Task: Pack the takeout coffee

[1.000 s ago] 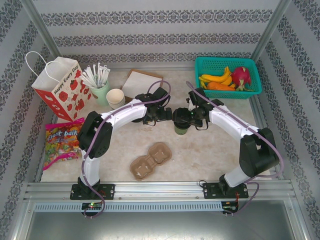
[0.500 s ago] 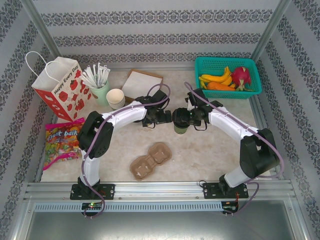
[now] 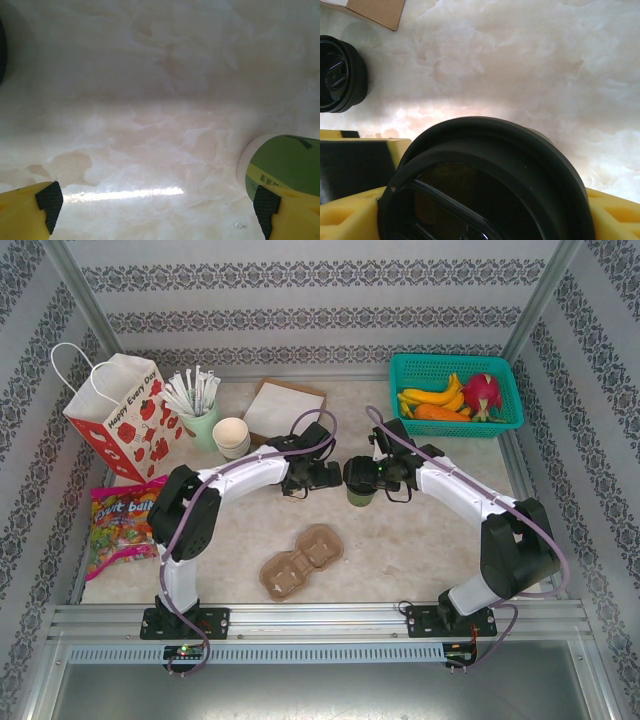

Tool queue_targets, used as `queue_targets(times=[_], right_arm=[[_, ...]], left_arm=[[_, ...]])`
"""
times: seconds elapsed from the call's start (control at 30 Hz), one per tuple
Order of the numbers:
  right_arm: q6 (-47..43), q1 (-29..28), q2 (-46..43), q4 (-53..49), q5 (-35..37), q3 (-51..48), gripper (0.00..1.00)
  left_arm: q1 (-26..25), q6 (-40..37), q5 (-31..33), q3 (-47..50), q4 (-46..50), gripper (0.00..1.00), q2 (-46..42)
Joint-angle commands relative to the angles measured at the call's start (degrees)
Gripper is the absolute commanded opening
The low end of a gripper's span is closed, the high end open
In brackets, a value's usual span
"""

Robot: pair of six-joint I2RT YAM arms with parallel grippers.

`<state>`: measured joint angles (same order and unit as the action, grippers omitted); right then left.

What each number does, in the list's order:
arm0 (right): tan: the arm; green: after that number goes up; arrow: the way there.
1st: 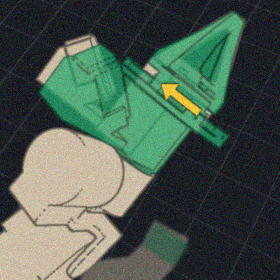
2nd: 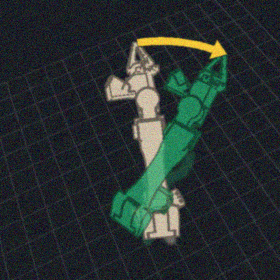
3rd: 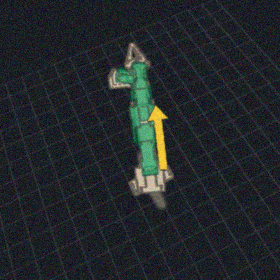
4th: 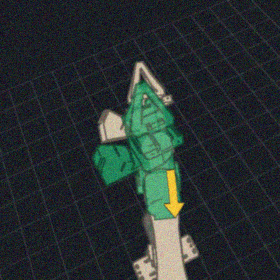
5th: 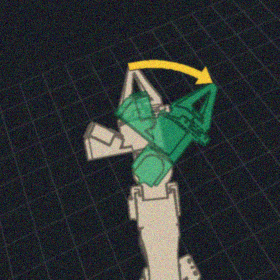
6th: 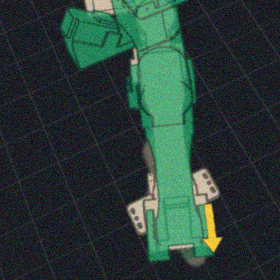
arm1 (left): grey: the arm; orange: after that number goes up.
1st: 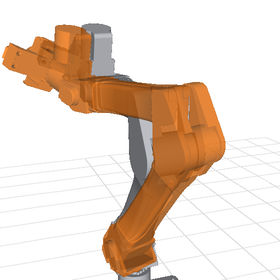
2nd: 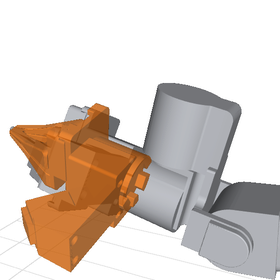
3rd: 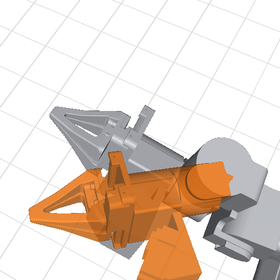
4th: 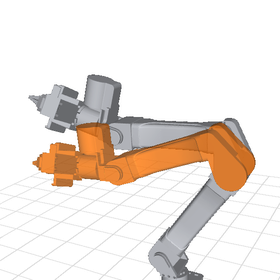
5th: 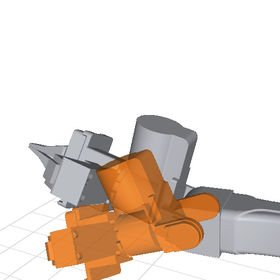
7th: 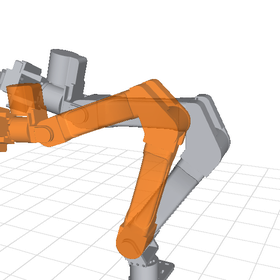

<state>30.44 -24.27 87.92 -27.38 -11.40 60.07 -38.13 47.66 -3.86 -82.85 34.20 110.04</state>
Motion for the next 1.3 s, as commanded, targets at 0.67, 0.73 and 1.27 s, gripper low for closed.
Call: queue_targets(times=[0.67,0.73,1.27], right_arm=[[-5.00,9.19,3.35,-7.26,4.78,-1.25,0.71],[-5.50,10.48,3.87,-7.14,4.46,-0.65,0.71],[-6.09,15.84,17.12,-6.20,0.35,15.78,0.72]], left_arm=[[0.51,-1.07,9.38,14.94,-17.73,1.00,-18.78],[0.51,-1.12,10.45,15.84,-18.09,1.00,-20.37],[2.39,2.02,17.17,19.80,-13.53,1.00,-29.12]])
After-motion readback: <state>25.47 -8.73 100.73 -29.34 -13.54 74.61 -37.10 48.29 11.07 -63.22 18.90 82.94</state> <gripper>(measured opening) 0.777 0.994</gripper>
